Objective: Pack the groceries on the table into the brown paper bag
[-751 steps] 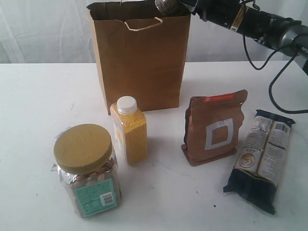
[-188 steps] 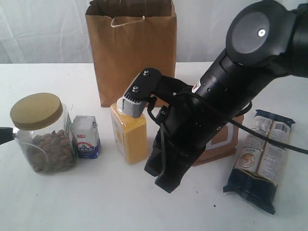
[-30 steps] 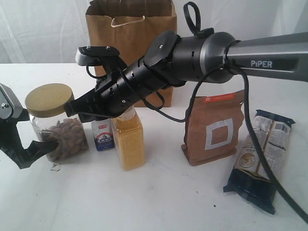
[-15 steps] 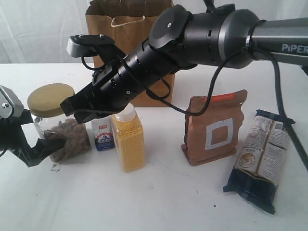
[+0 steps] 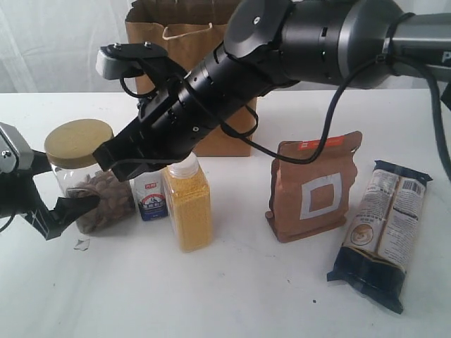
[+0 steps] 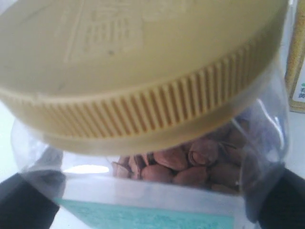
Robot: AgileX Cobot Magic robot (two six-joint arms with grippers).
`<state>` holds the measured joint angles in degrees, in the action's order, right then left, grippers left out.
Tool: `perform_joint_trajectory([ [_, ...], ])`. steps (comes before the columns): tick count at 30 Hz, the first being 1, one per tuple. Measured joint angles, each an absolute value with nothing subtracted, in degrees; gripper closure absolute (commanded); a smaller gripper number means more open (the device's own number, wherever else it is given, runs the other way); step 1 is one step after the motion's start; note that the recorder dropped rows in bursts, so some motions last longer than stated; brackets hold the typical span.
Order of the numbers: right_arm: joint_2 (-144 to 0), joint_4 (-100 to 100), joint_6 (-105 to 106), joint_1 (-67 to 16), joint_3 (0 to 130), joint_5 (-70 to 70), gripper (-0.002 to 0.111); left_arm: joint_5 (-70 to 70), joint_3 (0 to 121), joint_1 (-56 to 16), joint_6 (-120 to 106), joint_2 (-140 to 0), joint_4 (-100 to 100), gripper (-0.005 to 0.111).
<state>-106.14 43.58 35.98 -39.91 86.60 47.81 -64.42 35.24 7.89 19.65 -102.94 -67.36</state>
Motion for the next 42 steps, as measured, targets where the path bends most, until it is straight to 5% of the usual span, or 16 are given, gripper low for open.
perform_joint_trajectory([
  [5, -104.9, 41.3, 35.0, -39.9, 86.6, 48.9, 0.108, -64.9, 35.2, 7.9, 19.7, -102.9, -67.2, 0.087],
  [8, -104.4, 39.1, 32.7, -39.9, 86.6, 49.3, 0.108, -64.9, 35.2, 7.9, 19.7, -102.9, -67.2, 0.107],
  [42, -100.7, 33.8, 24.1, -39.9, 86.6, 52.1, 0.108, -63.4, 35.2, 7.9, 25.4, -98.0, -64.6, 0.107],
])
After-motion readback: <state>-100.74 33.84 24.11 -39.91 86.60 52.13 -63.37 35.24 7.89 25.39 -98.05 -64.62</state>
